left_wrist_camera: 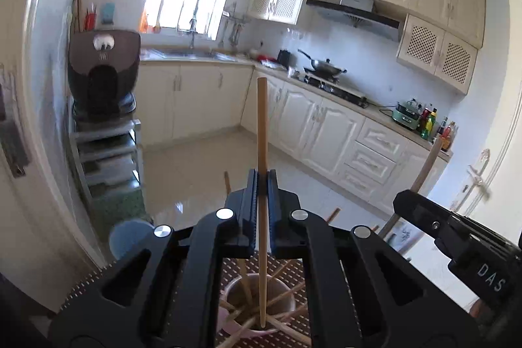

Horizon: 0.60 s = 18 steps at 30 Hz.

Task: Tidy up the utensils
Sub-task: 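Lower both chopsticks into the pink cup and open both grippers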

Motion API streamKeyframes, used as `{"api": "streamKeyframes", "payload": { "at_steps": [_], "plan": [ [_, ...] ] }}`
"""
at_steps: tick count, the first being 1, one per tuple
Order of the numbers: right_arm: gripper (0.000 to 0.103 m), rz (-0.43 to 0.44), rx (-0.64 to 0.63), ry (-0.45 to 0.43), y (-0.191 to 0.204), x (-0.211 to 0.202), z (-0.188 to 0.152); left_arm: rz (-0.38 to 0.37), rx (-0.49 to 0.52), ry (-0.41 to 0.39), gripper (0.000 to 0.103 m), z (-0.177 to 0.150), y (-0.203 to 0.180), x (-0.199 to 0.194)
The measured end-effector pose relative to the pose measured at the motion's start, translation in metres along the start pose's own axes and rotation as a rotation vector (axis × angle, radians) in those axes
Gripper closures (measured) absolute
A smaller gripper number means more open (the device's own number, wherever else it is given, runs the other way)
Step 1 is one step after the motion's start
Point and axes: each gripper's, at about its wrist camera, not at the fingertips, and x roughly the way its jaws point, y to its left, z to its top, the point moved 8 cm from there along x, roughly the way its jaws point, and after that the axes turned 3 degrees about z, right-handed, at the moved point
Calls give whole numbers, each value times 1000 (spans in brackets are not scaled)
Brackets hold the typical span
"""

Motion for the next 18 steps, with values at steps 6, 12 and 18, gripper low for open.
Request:
{"api": "streamKeyframes", "payload": {
  "at_steps": [6, 12, 18],
  "plan": [
    [98, 21, 33, 30, -6, 8, -9, -12, 75, -30, 97, -4, -13, -7],
    [98, 51, 44, 67, -2, 15, -17, -27, 98, -34, 96, -5, -13, -11],
    [98, 57, 34, 86, 3, 20, -19, -23, 73, -15, 96, -7, -3, -7]
  ]
}}
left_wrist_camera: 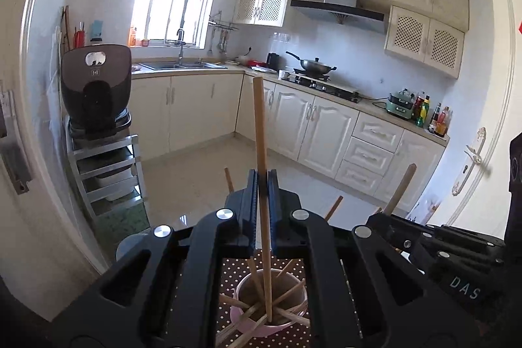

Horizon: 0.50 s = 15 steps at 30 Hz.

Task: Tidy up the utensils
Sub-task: 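Lower both chopsticks into the pink cup and open both grippers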

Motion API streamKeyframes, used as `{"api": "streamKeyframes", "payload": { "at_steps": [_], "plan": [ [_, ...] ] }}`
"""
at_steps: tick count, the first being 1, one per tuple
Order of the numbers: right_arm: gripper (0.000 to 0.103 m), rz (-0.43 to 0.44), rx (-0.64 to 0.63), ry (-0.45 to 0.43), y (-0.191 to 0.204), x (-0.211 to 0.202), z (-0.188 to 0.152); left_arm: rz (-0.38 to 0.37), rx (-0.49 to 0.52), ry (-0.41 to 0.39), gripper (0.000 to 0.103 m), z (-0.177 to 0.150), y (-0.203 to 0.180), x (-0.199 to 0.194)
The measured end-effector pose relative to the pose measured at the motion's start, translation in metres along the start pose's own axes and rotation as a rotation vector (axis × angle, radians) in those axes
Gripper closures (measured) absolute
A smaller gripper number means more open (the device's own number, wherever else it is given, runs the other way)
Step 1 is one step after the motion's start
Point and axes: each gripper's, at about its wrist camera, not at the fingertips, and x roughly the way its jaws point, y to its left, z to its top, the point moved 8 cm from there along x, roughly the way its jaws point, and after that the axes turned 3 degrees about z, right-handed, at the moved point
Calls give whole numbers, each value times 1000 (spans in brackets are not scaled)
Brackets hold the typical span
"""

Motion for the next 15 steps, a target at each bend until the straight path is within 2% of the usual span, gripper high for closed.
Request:
{"api": "streamKeyframes", "payload": {
  "at_steps": [5, 11, 12, 13, 14, 15],
  "plan": [
    [98, -2, 8, 13, 0, 2, -3, -1, 22, 12, 95, -9, -1, -3],
    [98, -5, 5, 25, 4, 5, -5, -24, 35, 76, 92, -21, -2, -1],
    [98, -6, 6, 27, 5, 5, -6, -28, 30, 82, 81, -21, -2, -1],
    [98, -5, 11, 29, 6, 5, -6, -35, 25, 87, 61, -21, -1, -1],
    [98, -4, 13, 32, 7, 6, -6, -33, 24, 85, 50, -21, -1, -2],
    [98, -4, 14, 33, 7, 6, -7, -27, 28, 71, 45, -20, 0, -5]
  ]
}}
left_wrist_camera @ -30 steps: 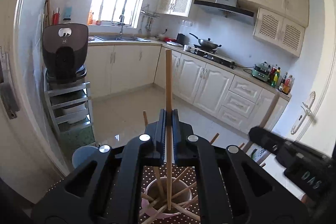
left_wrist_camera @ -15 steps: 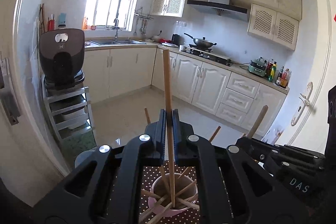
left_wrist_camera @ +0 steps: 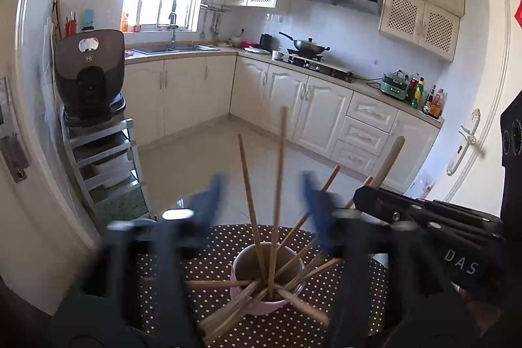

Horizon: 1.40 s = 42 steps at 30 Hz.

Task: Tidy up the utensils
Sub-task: 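Lower both chopsticks into the pink cup and open both grippers, then pull both open grippers back away from the pink cup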

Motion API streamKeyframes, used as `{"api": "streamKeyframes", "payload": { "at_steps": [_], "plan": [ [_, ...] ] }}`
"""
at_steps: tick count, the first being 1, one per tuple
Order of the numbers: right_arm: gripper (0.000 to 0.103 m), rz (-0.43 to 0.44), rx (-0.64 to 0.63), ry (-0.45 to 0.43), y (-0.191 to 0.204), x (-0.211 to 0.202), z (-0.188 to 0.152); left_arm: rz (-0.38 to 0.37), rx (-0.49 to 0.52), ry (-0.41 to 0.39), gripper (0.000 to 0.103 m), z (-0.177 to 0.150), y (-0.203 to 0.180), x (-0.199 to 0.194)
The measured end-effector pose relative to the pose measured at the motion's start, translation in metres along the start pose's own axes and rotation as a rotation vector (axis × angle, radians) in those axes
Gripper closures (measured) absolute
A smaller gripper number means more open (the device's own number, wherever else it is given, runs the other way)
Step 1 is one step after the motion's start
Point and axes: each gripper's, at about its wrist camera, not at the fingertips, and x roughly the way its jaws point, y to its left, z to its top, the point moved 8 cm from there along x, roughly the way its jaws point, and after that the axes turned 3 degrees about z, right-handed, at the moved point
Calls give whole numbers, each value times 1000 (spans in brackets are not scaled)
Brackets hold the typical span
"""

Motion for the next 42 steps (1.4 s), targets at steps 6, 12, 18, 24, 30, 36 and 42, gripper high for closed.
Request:
{"api": "streamKeyframes", "payload": {
  "at_steps": [6, 12, 18, 24, 30, 36, 42],
  "plan": [
    [97, -6, -2, 18, 7, 3, -4, 2, 5, 11, 44, 1, 6, -5],
    [97, -20, 12, 42, 8, 9, -12, 6, 5, 15, 38, 4, 12, -14],
    [96, -31, 42, 66, 8, 12, -18, 7, 6, 12, 33, 9, 18, -26],
    [93, -39, 79, 96, 13, 12, -21, 24, 8, 26, 31, 13, 27, -36],
    [84, -47, 102, 56, 22, -9, -11, 29, 21, 6, 27, 21, 34, -55],
    [73, -74, 76, 13, 37, -35, -8, 25, 25, 0, 26, 25, 42, -77],
    [69, -107, 69, -17, 47, -62, -12, 12, 42, 5, 25, 18, 47, -101]
  ]
}}
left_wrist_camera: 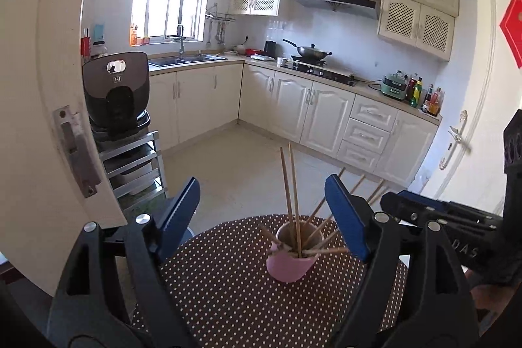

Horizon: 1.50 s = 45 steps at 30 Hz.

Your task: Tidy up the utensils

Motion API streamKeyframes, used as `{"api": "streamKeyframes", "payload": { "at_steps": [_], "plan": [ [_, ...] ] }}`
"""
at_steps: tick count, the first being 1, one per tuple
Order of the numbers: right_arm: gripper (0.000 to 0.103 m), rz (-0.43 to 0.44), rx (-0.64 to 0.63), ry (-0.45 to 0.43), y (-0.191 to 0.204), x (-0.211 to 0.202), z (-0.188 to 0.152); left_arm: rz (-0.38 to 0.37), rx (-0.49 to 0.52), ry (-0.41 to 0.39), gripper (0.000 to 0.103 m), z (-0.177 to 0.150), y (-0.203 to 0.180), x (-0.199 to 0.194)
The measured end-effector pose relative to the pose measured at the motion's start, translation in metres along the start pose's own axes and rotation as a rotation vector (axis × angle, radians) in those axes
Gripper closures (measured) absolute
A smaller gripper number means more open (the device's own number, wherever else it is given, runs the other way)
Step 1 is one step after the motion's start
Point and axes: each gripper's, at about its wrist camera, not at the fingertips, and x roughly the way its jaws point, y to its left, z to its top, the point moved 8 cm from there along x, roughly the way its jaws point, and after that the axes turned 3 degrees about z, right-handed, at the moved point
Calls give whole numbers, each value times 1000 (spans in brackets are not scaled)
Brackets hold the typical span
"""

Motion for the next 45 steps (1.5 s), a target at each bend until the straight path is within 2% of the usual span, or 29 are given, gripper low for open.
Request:
{"api": "streamKeyframes", "payload": {
  "at_steps": [4, 12, 15, 23, 27, 38, 45],
  "plan": [
    [68, -21, 14, -22, 3, -20, -7, -19, 0, 14, 24, -6, 1, -17],
    [66, -55, 7, -86, 24, -65, -14, -48, 16, -12, 19, -2, 1, -54],
    [63, -79, -2, -109, 31, -83, -17, -52, 32, -21, 16, -1, 0, -68],
    [46, -138, -25, -163, 46, -119, -26, -63, 61, -31, 12, -1, -1, -100],
    [40, -164, -50, -186, 52, -133, -31, -61, 73, -29, 11, -2, -2, -112],
    [30, -182, -104, -245, 61, -158, -33, -29, 74, -90, 9, 4, -6, -145],
    [28, -195, -133, -285, 67, -162, -33, -5, 77, -113, 9, 6, -12, -157]
  ]
}}
